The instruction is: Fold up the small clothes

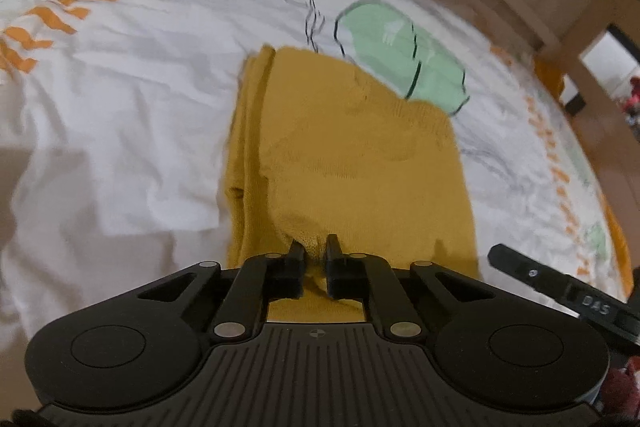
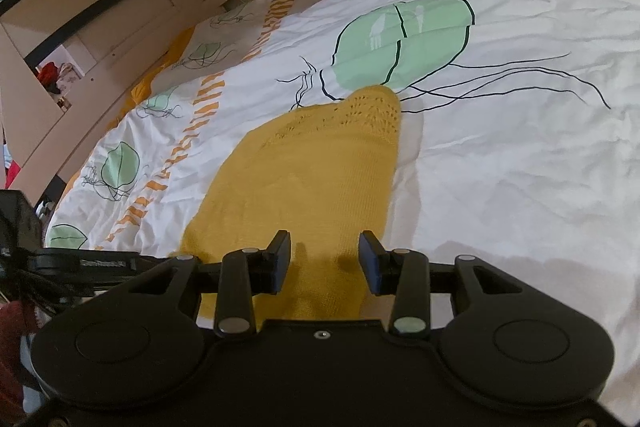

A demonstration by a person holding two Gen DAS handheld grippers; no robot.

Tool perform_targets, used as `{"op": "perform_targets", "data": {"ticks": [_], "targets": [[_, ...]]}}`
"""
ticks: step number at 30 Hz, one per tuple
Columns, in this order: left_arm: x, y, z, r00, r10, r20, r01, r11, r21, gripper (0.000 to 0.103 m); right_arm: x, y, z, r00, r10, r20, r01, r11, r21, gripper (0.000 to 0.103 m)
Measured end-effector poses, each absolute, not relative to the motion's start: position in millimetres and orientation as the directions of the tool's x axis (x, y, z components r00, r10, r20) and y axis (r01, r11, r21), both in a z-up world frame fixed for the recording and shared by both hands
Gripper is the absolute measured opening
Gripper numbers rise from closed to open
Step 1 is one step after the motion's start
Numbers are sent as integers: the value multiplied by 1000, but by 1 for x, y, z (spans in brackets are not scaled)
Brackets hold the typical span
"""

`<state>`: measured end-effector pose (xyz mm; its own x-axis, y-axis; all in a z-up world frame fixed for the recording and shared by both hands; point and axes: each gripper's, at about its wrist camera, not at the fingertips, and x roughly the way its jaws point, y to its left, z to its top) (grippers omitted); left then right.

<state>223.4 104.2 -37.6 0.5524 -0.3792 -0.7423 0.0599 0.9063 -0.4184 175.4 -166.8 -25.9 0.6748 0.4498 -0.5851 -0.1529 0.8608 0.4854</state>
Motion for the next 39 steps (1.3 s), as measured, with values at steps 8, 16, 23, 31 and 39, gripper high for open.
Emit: {"op": "perform_targets", "data": {"ticks": [8,16,23,31,39], "targets": [[204,124,-54,535,-398,-746,18,888,-460,9,185,-172,-28,669,436,-602,-151,873,465,52],[202,127,-36,629,-425,-651,89,871,-483,54,212,-179,-26,680,424,-598,-149,878,455,76],[225,134,-56,555,-425,-715,5,862,-508,66,246,-183,-37,652,472,-593,-129,840,527,88],[249,122,-72,472,-480,-739,43,850,-524,68,273,-178,-60,592,535,-603,-128,801,586,92],[264,114,-78,429,-568,-703,89,801,-592,69,292,-174,-67,582,601,-548,-149,741,655,92]]}}
